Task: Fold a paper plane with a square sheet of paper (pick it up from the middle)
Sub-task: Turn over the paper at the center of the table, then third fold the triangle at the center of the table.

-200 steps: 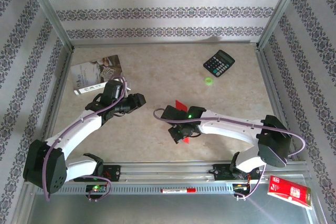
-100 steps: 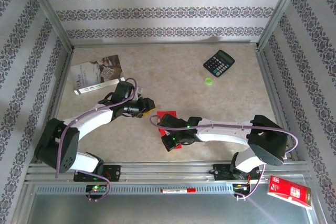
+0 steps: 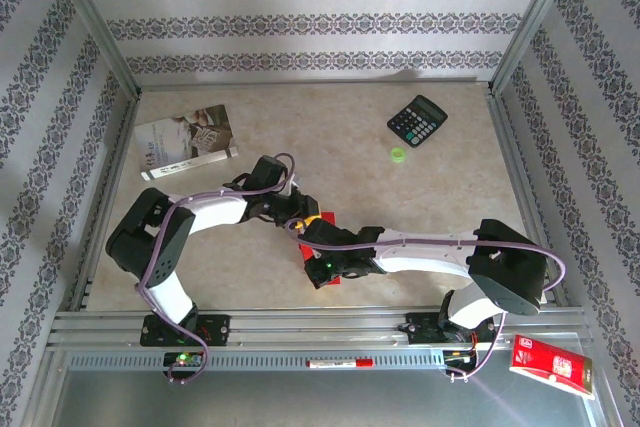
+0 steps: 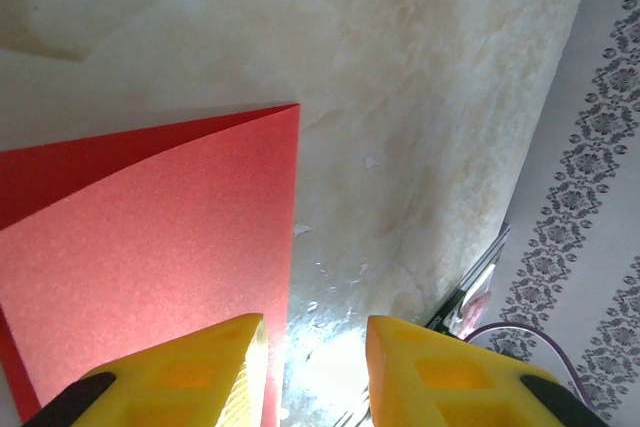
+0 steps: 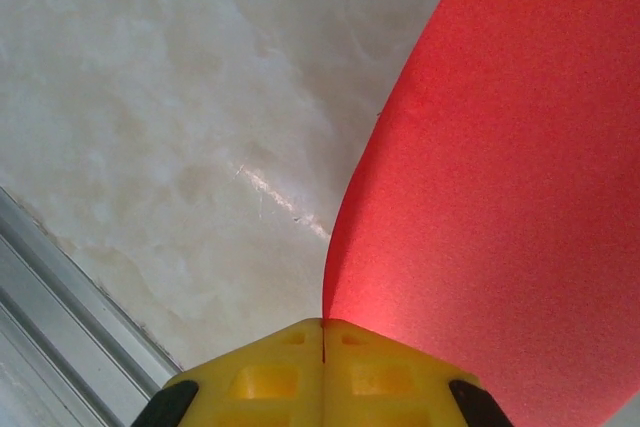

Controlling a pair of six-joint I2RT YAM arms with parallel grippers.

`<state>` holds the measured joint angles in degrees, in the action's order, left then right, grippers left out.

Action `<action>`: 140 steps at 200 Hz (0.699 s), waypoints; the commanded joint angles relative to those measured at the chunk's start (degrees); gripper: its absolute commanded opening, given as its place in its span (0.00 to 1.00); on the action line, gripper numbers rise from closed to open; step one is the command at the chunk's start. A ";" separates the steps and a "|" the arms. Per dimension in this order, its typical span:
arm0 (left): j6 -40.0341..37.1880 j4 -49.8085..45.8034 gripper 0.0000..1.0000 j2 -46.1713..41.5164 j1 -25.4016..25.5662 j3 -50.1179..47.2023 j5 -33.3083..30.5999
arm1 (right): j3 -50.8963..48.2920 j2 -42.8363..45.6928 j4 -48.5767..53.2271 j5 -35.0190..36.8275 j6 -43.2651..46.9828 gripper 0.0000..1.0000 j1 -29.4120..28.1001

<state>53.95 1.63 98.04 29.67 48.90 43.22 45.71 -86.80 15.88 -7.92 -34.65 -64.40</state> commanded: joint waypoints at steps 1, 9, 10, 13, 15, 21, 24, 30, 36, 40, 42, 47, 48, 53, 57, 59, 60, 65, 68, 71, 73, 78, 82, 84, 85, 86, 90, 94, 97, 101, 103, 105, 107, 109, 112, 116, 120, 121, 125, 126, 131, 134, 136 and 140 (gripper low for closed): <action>-4.80 -4.45 0.31 2.19 0.43 1.82 0.31 | -0.63 -0.51 -1.28 -0.12 -0.47 0.07 -0.61; -5.90 -5.63 0.30 2.94 0.46 2.46 0.28 | -0.64 -0.63 -1.58 -0.36 -0.26 0.08 -0.63; -5.98 -5.74 0.30 3.03 0.47 2.53 0.28 | -0.63 -0.64 -1.61 -0.40 -0.25 0.08 -0.63; -6.36 -6.06 0.30 3.30 0.40 2.72 0.21 | -0.66 -0.76 -1.70 -0.50 -0.20 0.08 -0.58; -6.61 -6.23 0.30 3.47 0.39 2.76 0.11 | -0.63 -0.74 -1.81 -0.58 -0.18 0.08 -0.60; -7.25 -6.79 0.30 3.88 0.39 3.06 0.03 | -0.73 -0.81 -2.00 -0.59 -0.14 0.08 -0.63; -7.56 -7.03 0.30 4.09 0.39 3.18 0.02 | -0.72 -0.82 -2.08 -0.58 -0.15 0.08 -0.59; -8.21 -7.49 0.30 4.53 0.44 3.38 0.07 | -0.79 -0.96 -2.27 -0.72 -0.15 0.09 -0.54; -8.76 -8.03 0.30 4.90 0.44 3.56 0.02 | -0.80 -1.00 -2.36 -0.82 0.06 0.09 -0.55; -9.19 -8.40 0.30 5.11 0.43 3.79 -0.05 | -0.81 -1.06 -2.50 -0.85 0.03 0.10 -0.52; -9.34 -8.55 0.30 5.22 0.46 3.86 -0.13 | -0.85 -1.01 -2.51 -0.86 -0.04 0.10 -0.54; -9.72 -9.00 0.30 5.51 0.42 3.98 -0.22 | -0.94 -1.01 -2.65 -0.94 0.02 0.11 -0.55; -9.73 -9.05 0.30 5.55 0.40 3.99 -0.23 | -1.00 -1.05 -2.67 -0.95 -0.02 0.11 -0.55; -10.00 -9.19 0.30 5.79 0.41 4.05 -0.37 | -1.13 -1.01 -2.91 -0.80 0.02 0.11 -0.48; -10.11 -9.33 0.30 5.99 0.39 4.05 -0.41 | -1.22 -0.93 -3.08 -0.85 0.00 0.11 -0.49; -10.19 -9.35 0.30 6.06 0.41 4.06 -0.42 | -1.24 -0.98 -3.14 -0.82 0.02 0.11 -0.53; -10.27 -9.40 0.30 6.08 0.44 4.03 -0.42 | -1.24 -0.99 -3.18 -0.84 0.02 0.12 -0.54; -10.50 -9.46 0.30 6.21 0.39 4.01 -0.42 | -1.33 -0.96 -3.22 -0.83 0.10 0.12 -0.52; -10.63 -9.61 0.30 6.28 0.40 4.01 -0.50 | -1.39 -0.93 -3.24 -0.86 0.10 0.12 -0.55; -10.62 -9.55 0.30 6.41 0.47 3.93 -0.58 | -1.41 -0.97 -3.28 -0.87 0.07 0.13 -0.47; -10.73 -9.54 0.30 6.45 0.41 3.92 -0.59 | -1.42 -0.99 -3.33 -0.89 0.10 0.13 -0.49; -10.85 -9.71 0.30 6.49 0.39 3.92 -0.75 | -1.50 -0.86 -3.44 -0.93 0.15 0.13 -0.54; -10.92 -9.82 0.30 6.56 0.42 4.00 -0.86 | -1.48 -0.82 -3.40 -0.89 0.13 0.13 -0.54; -10.96 -9.92 0.30 6.55 0.46 4.00 -0.86 | -1.50 -0.82 -3.40 -0.85 0.20 0.13 -0.50; -11.01 -9.86 0.30 6.55 0.42 4.00 -0.81 | -1.50 -0.82 -3.40 -0.86 0.20 0.14 -0.53; -10.99 -9.87 0.30 6.60 0.41 4.00 -0.84 | -1.50 -0.82 -3.49 -0.86 0.20 0.14 -0.54; -11.06 -9.88 0.30 6.72 0.44 3.98 -0.82 | -1.51 -0.82 -3.43 -0.85 0.33 0.14 -0.53; -11.11 -9.98 0.30 6.76 0.44 4.00 -0.77 | -1.51 -0.74 -3.40 -0.86 0.42 0.14 -0.55; -11.29 -10.08 0.30 6.80 0.44 4.07 -0.89 | -1.50 -0.75 -3.40 -0.87 0.48 0.14 -0.55; -11.45 -10.37 0.29 6.81 0.46 4.24 -1.01 | -1.50 -0.75 -3.40 -0.83 0.49 0.14 -0.53; -11.55 -10.41 0.29 6.81 0.41 4.26 -1.07 | -1.50 -0.74 -3.44 -0.86 0.60 0.15 -0.48; -11.60 -10.48 0.29 6.81 0.44 4.27 -1.11 | -1.50 -0.78 -3.43 -0.86 0.57 0.15 -0.53; -11.59 -10.50 0.29 6.86 0.47 4.31 -1.12 | -1.55 -0.68 -3.43 -0.87 0.69 0.15 -0.55; -11.66 -10.55 0.29 6.89 0.41 4.28 -1.12 | -1.56 -0.68 -3.41 -0.80 0.72 0.15 -0.46; -11.68 -10.63 0.29 6.90 0.39 4.31 -1.12 | -1.60 -0.61 -3.40 -0.71 0.69 0.15 -0.42; -11.91 -10.75 0.29 6.86 0.47 4.35 -1.29 | -1.64 -0.62 -3.53 -0.70 0.77 0.15 -0.46; -12.07 -10.94 0.29 6.87 0.46 4.42 -1.30 | -1.68 -0.51 -3.56 -0.69 0.81 0.15 -0.42; -12.09 -10.94 0.29 6.93 0.47 4.43 -1.30 | -1.68 -0.54 -3.57 -0.69 0.86 0.15 -0.40; -12.19 -11.03 0.30 6.91 0.43 4.44 -1.31 | -1.69 -0.43 -3.50 -0.62 0.84 0.15 -0.38; -12.20 -11.08 0.30 6.91 0.41 4.44 -1.35 | -1.68 -0.41 -3.49 -0.65 0.83 0.15 -0.37; -12.41 -11.21 0.29 7.06 0.41 4.55 -1.45 | -1.76 -0.39 -3.50 -0.62 0.96 0.14 -0.29; -12.52 -11.43 0.29 7.15 0.40 4.60 -1.59 | -1.77 -0.30 -3.57 -0.60 0.99 0.14 -0.15; -12.59 -11.51 0.29 7.16 0.44 4.62 -1.64 | -1.77 -0.25 -3.51 -0.60 0.99 0.13 -0.12; -12.79 -11.70 0.29 7.29 0.41 4.66 -1.79 | -1.79 -0.19 -3.53 -0.68 1.07 0.12 0.03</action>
<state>43.66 -6.70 104.33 29.67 52.27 42.83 44.71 -86.96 12.99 -8.47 -34.46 -64.38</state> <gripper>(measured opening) 0.294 0.141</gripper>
